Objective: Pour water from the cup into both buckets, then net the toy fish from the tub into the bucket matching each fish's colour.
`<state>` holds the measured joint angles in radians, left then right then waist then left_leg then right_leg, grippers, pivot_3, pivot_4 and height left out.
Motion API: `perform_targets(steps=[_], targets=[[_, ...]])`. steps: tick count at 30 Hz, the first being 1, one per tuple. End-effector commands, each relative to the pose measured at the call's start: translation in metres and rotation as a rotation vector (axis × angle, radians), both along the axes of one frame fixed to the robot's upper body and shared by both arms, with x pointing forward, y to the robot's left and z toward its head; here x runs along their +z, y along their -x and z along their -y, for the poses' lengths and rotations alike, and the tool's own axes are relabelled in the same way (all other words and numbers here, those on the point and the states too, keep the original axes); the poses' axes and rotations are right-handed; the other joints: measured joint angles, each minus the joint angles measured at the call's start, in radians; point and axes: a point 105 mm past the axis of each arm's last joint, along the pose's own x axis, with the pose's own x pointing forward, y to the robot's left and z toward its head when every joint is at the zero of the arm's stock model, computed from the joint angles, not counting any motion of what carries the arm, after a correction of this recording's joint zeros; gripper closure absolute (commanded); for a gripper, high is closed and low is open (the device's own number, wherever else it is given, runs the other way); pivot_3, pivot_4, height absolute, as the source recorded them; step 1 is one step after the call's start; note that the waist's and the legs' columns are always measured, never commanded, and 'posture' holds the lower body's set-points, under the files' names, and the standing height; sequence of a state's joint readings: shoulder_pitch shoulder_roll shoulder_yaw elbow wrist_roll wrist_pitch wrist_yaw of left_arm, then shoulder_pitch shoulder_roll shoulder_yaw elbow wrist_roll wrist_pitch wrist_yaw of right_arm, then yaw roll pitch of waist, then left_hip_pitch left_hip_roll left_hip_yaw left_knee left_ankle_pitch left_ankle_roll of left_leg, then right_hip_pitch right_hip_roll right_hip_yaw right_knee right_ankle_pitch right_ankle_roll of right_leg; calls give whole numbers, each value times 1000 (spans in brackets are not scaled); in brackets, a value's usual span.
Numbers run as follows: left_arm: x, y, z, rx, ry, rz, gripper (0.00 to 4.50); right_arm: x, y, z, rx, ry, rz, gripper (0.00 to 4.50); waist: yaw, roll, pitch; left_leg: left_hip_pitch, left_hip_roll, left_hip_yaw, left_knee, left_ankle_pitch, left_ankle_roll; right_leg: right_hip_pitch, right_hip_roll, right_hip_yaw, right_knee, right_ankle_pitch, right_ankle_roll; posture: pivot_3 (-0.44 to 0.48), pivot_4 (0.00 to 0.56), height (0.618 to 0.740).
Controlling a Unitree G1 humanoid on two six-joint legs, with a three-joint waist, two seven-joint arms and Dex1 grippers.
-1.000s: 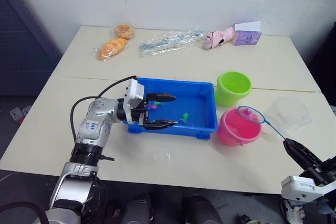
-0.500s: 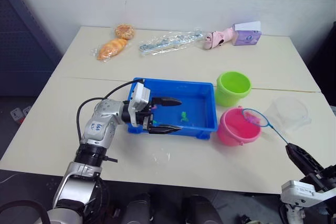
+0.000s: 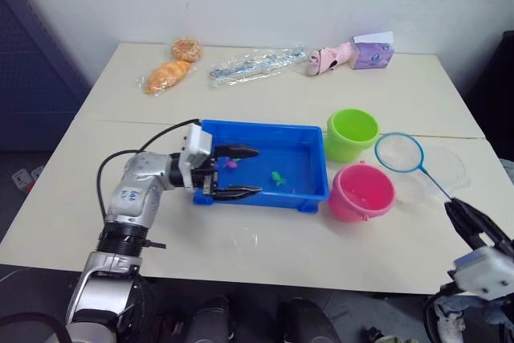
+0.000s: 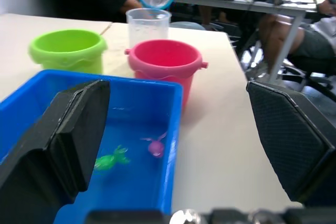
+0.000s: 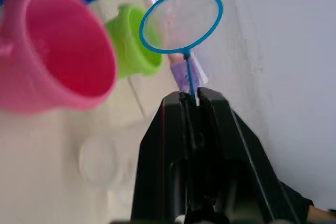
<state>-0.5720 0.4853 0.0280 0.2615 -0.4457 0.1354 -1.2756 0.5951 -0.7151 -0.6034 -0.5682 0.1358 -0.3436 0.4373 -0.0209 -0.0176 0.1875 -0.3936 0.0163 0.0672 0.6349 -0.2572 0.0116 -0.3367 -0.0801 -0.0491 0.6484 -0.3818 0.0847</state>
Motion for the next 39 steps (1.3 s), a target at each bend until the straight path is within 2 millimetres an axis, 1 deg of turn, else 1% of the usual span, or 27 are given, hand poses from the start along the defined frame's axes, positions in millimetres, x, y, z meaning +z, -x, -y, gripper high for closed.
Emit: perform_targets(steps=[1, 4, 5, 7, 11, 12, 14, 16, 18, 20, 23, 25, 27, 29, 34, 39], targets=[[9, -4, -25, 92, 21, 37, 27, 11, -7, -24, 151, -164, -115, 4500, -3, 0, 0, 0, 0, 0, -1, 0, 1, 0, 0, 0, 0, 0, 0, 0, 150, 740], [14, -10, -49, 199, 50, 7, 27, 13, -25, -42, 225, -163, -218, 4500, -7, 0, 0, 1, 0, 0, -2, -2, 4, 0, -1, 0, 0, 0, 0, 0, 150, 740], [14, -9, -57, 223, 45, 12, 27, 13, -34, -49, 244, -153, -245, 4500, -7, 0, 0, 1, 0, 0, -2, -2, 4, 0, -1, 0, 0, 0, 0, 0, 150, 740], [11, -5, -69, 247, 18, 7, 27, 8, -49, -59, 265, -144, -335, 4500, -6, 0, 0, 1, 0, 0, -2, -2, 4, -1, -1, -1, 0, 0, 0, 0, 150, 740], [0, 9, -83, 249, -78, 7, 27, -2, -74, -75, 305, -55, -441, 4500, -6, 0, 0, -1, 0, -1, -2, 0, 1, -3, -2, -1, 0, 0, -1, 0, 150, 740], [0, 12, -85, 250, -90, 12, 27, -4, -76, -77, 315, -31, -463, 4500, -3, 0, 0, -1, 0, 0, -2, 0, 1, -3, -2, -1, 0, 0, -1, 0, 150, 740], [1, 16, -88, 258, -98, 22, 27, -8, -82, -83, 339, 11, -485, 4500, 4, 0, 0, -7, -2, -4, -1, 0, 2, -6, -4, -5, -1, 0, -1, 0, 150, 740], [2, 19, -95, 284, -116, 37, 27, -9, -88, -90, 370, 11, -498, 4500, 7, 0, 0, -10, -2, -4, 2, -1, 3, -7, -5, -5, -1, 0, -1, 0, 150, 740], [3, 20, -101, 317, -133, 52, 27, -10, -93, -96, 383, 12, -504, 4500, 4, -1, 0, -10, -2, -4, 3, -1, 4, -7, -5, -5, -2, 0, -1, 0, 150, 740], [5, 22, -107, 350, -109, 35, 27, -10, -95, -101, 396, 17, -511, 4500, 1, -1, 0, -10, -2, -4, 3, -1, 4, -7, -5, -5, -1, 0, -1, 0, 150, 740], [9, 26, -117, 390, -85, 5, 27, -6, -97, -109, 409, -64, -523, 4500, -5, -1, 0, -10, -2, -4, 3, -1, 4, -7, -5, -6, -1, 0, -1, 0, 150, 740], [6, 29, -116, 383, -97, -22, 27, -10, -99, -105, 400, 86, -538, 4500, -6, 0, 0, -10, -2, -4, 3, -1, 4, -7, -6, -6, -1, 0, -1, 0, 150, 740], [4, 32, -112, 369, -102, -31, 27, -12, -100, -99, 393, 187, -543, 4500, -7, 0, 0, -10, -2, -4, 3, -1, 4, -7, -6, -6, -1, 0, -1, 0, 150, 740], [4, 31, -102, 343, -107, -28, 27, -3, -106, -92, 383, 276, -512, 4500, -7, 0, 0, -10, -2, -4, 2, -2, 5, -7, -6, -6, -1, 0, -1, 0, 150, 740], [0, 33, -83, 272, -132, -22, 27, 8, -113, -81, 380, 446, -507, 4500, -7, 0, 0, -10, -2, -3, 2, -2, 5, -8, -7, -6, -1, 0, -1, 0, 150, 740], [-2, 28, -65, 237, -126, -1, 27, 11, -120, -83, 376, 566, -552, 4500, -10, 0, 0, -10, -2, -2, 2, -1, 4, -8, -6, -6, -1, 0, -1, 0, 150, 740]])
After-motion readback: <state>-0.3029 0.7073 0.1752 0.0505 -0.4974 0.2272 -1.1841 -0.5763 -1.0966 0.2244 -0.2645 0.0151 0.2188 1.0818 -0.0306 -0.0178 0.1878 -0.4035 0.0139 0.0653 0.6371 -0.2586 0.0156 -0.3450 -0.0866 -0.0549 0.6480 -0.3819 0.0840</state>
